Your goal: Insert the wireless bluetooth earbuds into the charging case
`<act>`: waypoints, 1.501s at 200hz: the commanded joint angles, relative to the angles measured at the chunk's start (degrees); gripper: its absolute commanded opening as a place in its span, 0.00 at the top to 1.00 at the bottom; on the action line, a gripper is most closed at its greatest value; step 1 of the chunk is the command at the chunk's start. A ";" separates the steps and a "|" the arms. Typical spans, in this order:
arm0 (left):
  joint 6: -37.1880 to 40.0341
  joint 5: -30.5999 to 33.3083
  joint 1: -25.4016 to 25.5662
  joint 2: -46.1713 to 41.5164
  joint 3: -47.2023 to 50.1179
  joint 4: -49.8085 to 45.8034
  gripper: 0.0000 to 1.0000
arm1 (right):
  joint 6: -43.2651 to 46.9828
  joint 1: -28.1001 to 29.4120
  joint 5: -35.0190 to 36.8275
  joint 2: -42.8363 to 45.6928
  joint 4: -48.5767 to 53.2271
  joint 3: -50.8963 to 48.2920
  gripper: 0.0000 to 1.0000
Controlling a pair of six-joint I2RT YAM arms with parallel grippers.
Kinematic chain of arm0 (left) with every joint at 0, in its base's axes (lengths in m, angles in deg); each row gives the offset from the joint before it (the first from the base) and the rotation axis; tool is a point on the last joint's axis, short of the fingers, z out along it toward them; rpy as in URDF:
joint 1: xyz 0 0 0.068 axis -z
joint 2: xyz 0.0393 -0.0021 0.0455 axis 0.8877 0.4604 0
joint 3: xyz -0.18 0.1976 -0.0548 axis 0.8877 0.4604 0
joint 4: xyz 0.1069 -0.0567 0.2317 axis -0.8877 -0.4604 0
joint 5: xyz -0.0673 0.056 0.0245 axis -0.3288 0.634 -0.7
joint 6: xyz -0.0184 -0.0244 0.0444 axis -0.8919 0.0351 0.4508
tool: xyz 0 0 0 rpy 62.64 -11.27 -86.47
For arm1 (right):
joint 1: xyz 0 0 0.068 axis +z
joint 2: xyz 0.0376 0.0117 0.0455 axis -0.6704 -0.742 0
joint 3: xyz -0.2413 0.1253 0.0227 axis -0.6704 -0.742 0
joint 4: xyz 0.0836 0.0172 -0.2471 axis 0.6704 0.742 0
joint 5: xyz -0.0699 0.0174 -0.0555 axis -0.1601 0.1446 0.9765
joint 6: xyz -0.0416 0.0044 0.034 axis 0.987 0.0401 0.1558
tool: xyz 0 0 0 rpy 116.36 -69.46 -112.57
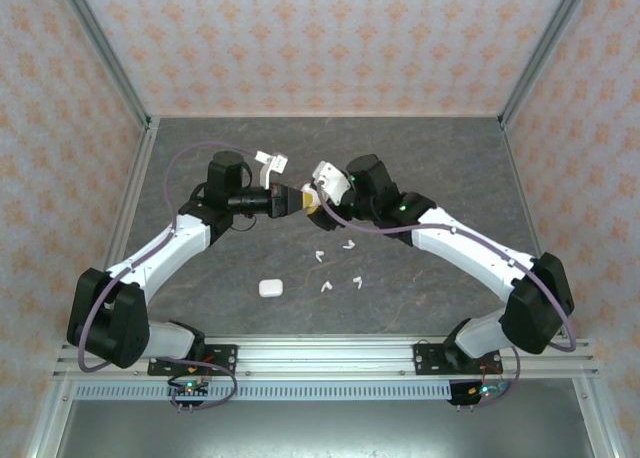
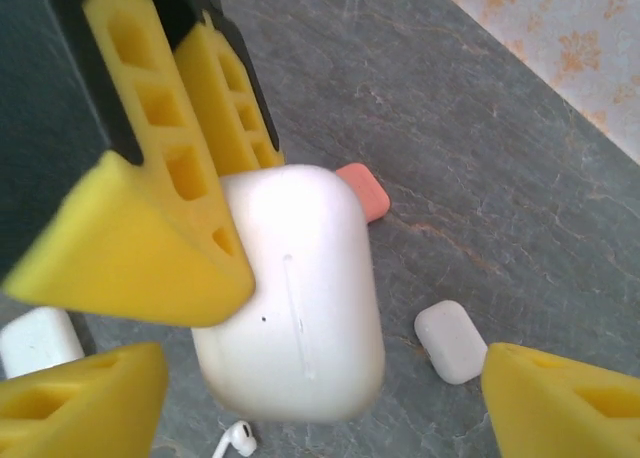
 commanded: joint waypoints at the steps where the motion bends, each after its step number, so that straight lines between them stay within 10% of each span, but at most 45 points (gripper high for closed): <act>1: 3.79 0.31 0.51 -1.52 0.29 2.69 0.86 | -2.32 -1.78 -7.20 5.54 1.03 -0.88 0.10; 103: 14.89 3.74 4.65 -11.59 5.73 6.55 0.93 | -9.73 -9.44 -23.63 5.70 -1.24 -1.65 0.09; 300: 16.42 2.72 4.85 -12.91 6.44 6.48 0.95 | -12.20 -11.10 -17.49 2.43 2.88 4.09 0.20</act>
